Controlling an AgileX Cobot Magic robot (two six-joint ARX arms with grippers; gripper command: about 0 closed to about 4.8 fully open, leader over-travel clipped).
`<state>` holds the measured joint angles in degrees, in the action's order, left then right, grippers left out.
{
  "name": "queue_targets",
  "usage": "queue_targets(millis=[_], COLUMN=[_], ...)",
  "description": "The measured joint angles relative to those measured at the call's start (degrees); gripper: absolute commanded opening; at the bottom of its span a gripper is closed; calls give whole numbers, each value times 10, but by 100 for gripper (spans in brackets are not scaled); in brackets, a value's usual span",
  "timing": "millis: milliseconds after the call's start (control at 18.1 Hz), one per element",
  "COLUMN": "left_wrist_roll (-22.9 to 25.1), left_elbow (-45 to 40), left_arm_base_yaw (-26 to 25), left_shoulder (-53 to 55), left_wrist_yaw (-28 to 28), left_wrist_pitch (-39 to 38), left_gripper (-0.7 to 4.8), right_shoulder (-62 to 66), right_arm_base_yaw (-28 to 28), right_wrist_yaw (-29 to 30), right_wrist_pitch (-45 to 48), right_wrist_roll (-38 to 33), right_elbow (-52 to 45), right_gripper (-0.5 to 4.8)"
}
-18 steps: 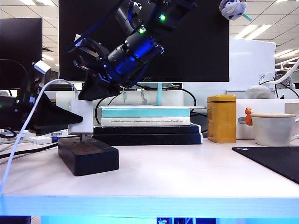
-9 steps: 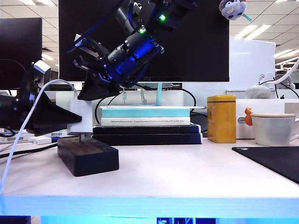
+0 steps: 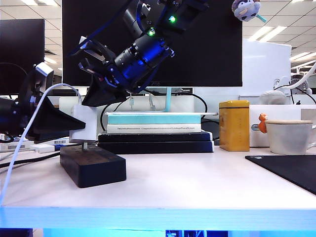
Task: Plug the white charger into the left socket.
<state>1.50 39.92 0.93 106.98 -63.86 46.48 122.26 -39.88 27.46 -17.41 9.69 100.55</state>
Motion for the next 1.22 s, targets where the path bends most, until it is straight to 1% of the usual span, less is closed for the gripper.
queue_targets(millis=[111,221,553,718,1050,1105,1216], left_wrist_roll=[3,6,15,14,16,22,52], left_elbow=[0,0,0,-2,-2,-2,-2], left_arm_base_yaw=[5,8,14,15,15,15,15], left_shoulder=[0,-1,-6,-33,-43,-43,-43], left_wrist_yaw=[9,13,26,36,36,36,42], left_wrist_pitch=[0,0,-2,-24,-36,-42,-63], left_gripper=[129,129,130,130,130,130,130], right_shoulder=[0,0,-3,-12,-18,-17,-16], right_arm_base_yaw=[1,3,7,10,10,10,11], right_wrist_yaw=[1,-5,-9,-2,8,9,17], right_wrist_pitch=[-1,0,-6,-9,-11,-14,-17], right_wrist_roll=[0,0,0,0,0,0,0], right_elbow=[0,0,0,-1,-1,-1,-4], right_gripper=[62,107,109,109,108,108,108])
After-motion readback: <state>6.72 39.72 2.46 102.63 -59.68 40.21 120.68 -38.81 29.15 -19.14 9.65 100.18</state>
